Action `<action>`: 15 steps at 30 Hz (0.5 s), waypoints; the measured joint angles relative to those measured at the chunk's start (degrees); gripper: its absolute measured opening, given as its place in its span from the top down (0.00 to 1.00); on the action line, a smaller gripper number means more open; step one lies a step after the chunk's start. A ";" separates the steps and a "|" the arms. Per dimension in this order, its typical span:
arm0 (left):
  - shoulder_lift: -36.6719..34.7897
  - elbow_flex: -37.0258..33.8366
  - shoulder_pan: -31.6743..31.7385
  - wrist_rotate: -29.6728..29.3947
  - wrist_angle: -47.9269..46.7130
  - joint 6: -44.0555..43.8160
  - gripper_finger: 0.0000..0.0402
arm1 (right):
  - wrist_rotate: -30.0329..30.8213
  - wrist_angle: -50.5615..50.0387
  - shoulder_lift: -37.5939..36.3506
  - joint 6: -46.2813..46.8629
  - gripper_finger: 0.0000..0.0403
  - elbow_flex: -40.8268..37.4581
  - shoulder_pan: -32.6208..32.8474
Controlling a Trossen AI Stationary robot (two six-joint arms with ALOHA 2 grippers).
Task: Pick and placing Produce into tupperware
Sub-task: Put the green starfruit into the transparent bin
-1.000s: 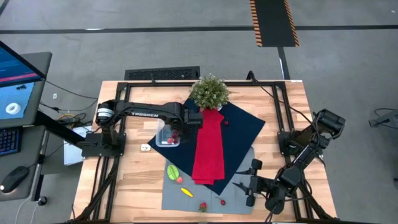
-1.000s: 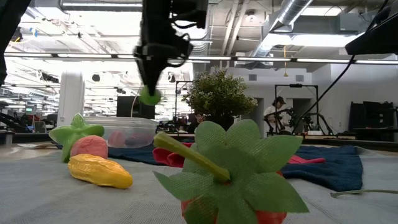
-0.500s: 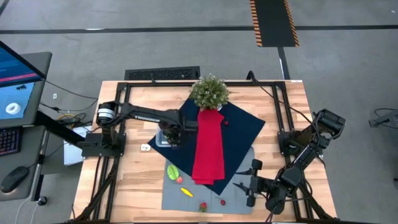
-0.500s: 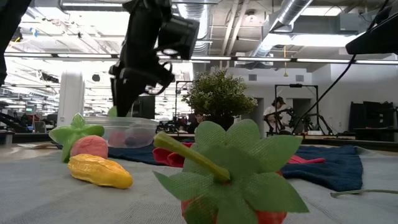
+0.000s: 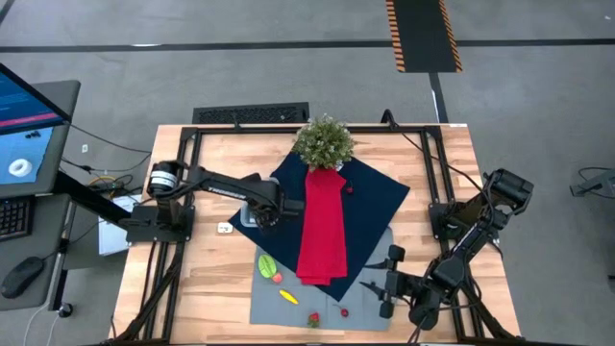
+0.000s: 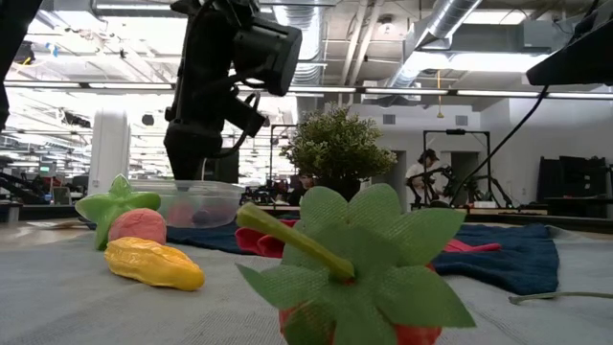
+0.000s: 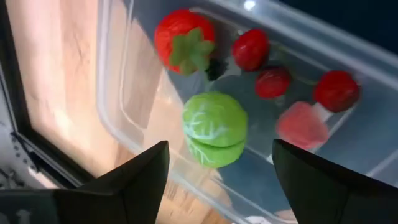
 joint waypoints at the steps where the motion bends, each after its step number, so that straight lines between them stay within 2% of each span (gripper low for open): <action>1: 0.00 0.00 -0.34 0.00 0.09 -0.11 0.31 | -0.01 0.02 0.00 0.00 0.44 0.00 0.00; 7: 0.00 0.26 -1.58 2.04 -0.88 -0.15 0.31 | 0.05 -0.09 0.00 -0.02 0.44 0.00 0.00; 10: 0.00 1.84 -2.78 -0.30 1.11 0.42 0.31 | 0.20 -0.07 0.00 -0.20 0.44 0.00 -0.32; 13: -0.45 3.19 -5.13 -0.98 8.49 4.14 0.31 | 0.29 0.09 0.00 -0.30 0.44 0.00 -0.62; 15: -1.91 3.47 -6.87 0.04 16.97 7.62 0.31 | 0.42 -0.07 0.00 -0.47 0.44 0.00 -1.13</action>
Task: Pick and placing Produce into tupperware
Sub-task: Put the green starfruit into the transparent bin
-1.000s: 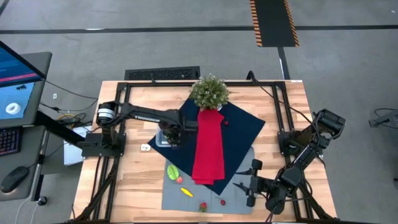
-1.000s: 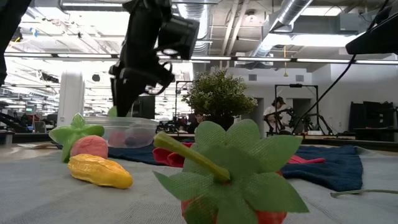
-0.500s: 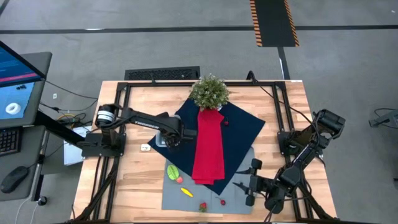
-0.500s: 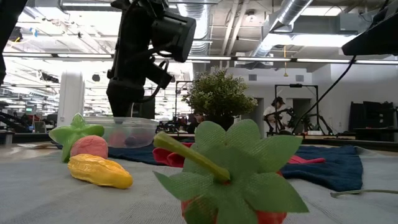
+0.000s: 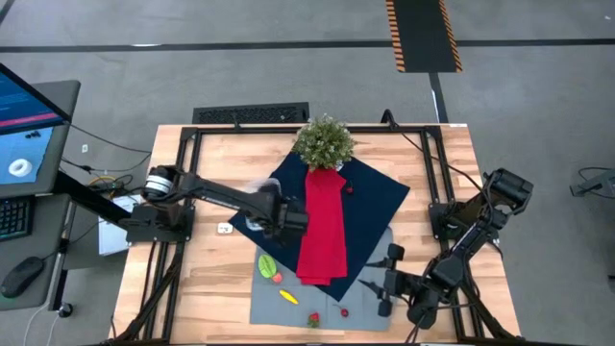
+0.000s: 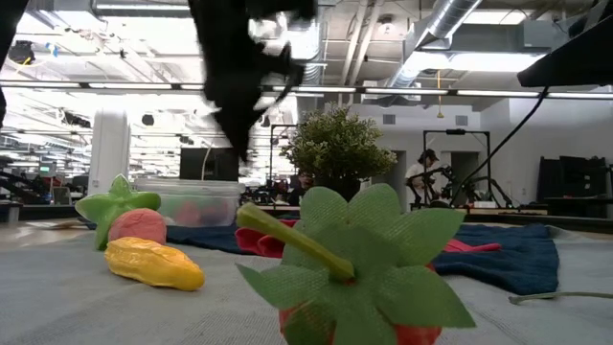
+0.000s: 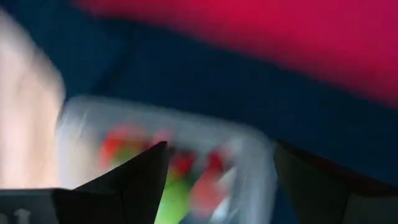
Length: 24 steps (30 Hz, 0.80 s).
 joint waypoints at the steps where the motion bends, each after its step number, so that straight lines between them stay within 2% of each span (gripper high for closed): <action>1: -0.88 0.06 -0.89 1.08 4.76 1.77 0.31 | -0.02 -0.03 0.00 -0.55 0.44 0.00 -0.30; 4: -3.37 0.09 -3.98 1.92 17.25 7.62 0.30 | 0.04 0.43 -0.07 -3.86 0.44 0.00 -1.56; 6: -5.20 0.09 -5.59 1.38 22.16 11.02 0.30 | 0.15 0.63 -0.42 -5.45 0.44 0.00 -2.67; 9: -8.28 -0.07 -6.77 -1.35 22.44 12.00 0.30 | 0.18 0.96 -1.92 -7.10 0.44 0.04 -3.50; 12: -12.85 -4.02 -6.93 -2.45 25.28 11.96 0.30 | 0.56 1.53 -3.70 -10.06 0.44 0.04 -3.55; 15: -19.86 -13.40 -8.39 0.29 39.04 14.12 0.30 | 1.67 2.33 -6.44 -12.18 0.44 0.04 -3.06; 18: -28.40 -26.12 -9.85 5.61 56.80 17.36 0.30 | 1.73 2.39 -8.74 -15.03 0.44 0.04 -2.88; 20: -34.16 -33.95 -10.73 6.91 66.94 17.84 0.30 | 1.73 2.66 -10.74 -17.01 0.44 0.04 -2.94; 24: -44.10 -46.50 -13.14 8.07 80.68 19.03 0.30 | 1.87 2.93 -15.57 -21.89 0.44 0.02 -3.33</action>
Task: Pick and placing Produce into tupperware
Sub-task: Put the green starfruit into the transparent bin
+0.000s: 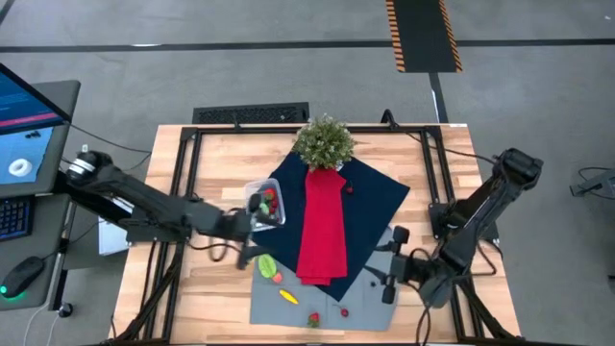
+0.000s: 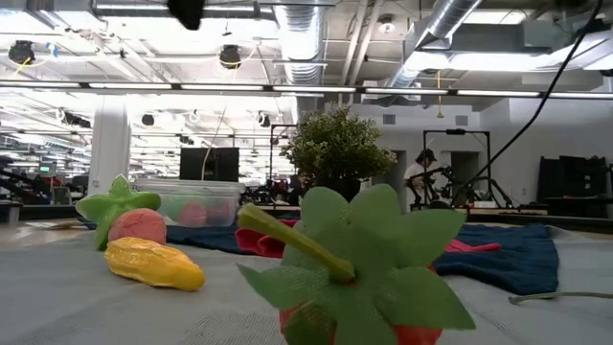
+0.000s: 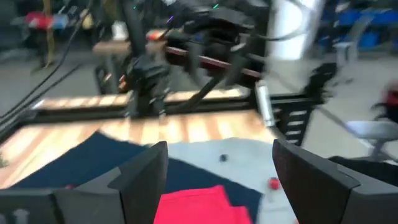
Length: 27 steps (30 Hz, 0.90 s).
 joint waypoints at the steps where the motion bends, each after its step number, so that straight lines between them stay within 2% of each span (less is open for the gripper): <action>1: -1.94 -2.52 -0.79 0.07 2.17 0.36 0.30 | 0.69 0.24 -1.49 -0.55 0.44 -0.12 0.00; 4: -6.13 -8.37 -3.02 0.08 8.77 2.33 0.30 | 2.39 4.41 -7.12 -4.57 0.44 -3.93 -0.01; 9: -8.52 -13.39 -4.42 -4.34 13.40 3.68 0.30 | 1.05 15.84 -18.88 -6.29 0.44 -17.41 -2.28; 11: -8.50 -13.54 -4.38 -4.63 13.26 4.26 0.30 | -2.09 20.75 -23.50 -6.45 0.44 -23.46 -3.32; 14: -7.47 -13.54 -4.32 -2.09 13.64 7.10 0.30 | -9.41 32.72 -28.24 -10.79 0.44 -30.66 -5.05; 18: -7.31 -13.58 -3.48 2.92 14.68 10.30 0.30 | -23.46 45.46 -30.94 -15.55 0.44 -38.07 -8.07; 19: -7.31 -13.58 -3.05 3.94 14.59 10.24 0.31 | -26.36 46.51 -31.06 -15.97 0.44 -38.96 -9.02; 21: -7.30 -13.58 -2.25 2.94 14.38 9.14 0.31 | -27.77 45.78 -31.10 -16.32 0.44 -39.59 -10.38; 24: -7.20 -13.58 -0.98 -5.27 13.94 4.38 0.31 | -27.64 43.23 -30.61 -14.83 0.44 -39.61 -12.39; 27: -5.06 -13.58 -0.40 -7.85 14.22 1.40 0.31 | -27.83 43.08 -29.75 -11.15 0.44 -39.62 -13.55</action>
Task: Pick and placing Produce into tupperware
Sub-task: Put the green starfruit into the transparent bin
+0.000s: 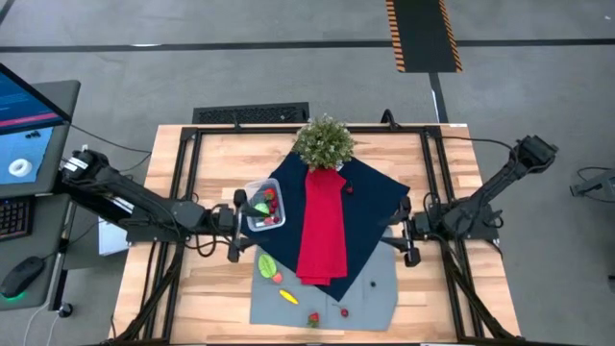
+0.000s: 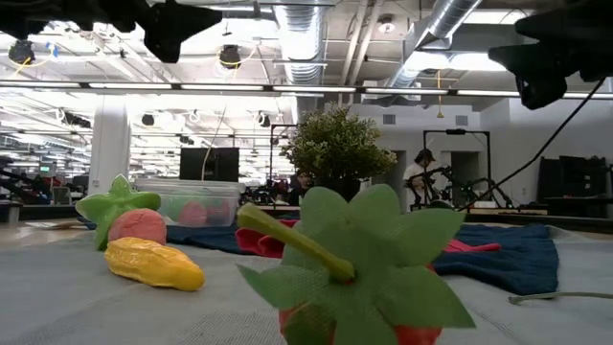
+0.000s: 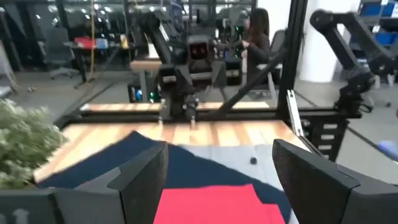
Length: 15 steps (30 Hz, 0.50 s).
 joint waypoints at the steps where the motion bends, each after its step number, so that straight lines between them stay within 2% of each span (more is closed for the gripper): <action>1: 1.18 0.00 0.05 0.19 0.79 -0.75 0.31 | 0.00 0.11 0.19 0.86 0.44 0.00 -0.28; 5: 6.23 0.04 0.05 1.82 1.64 -4.97 0.31 | 0.04 -1.04 1.08 2.43 0.44 -0.02 -0.44; 11: 8.96 0.03 -0.05 3.77 -3.14 -27.57 0.31 | -0.03 -1.74 1.32 3.83 0.44 -0.02 -0.36; 15: 8.95 0.08 -1.16 3.22 -8.24 -36.35 0.31 | -0.05 -5.10 1.32 8.17 0.44 -0.02 0.45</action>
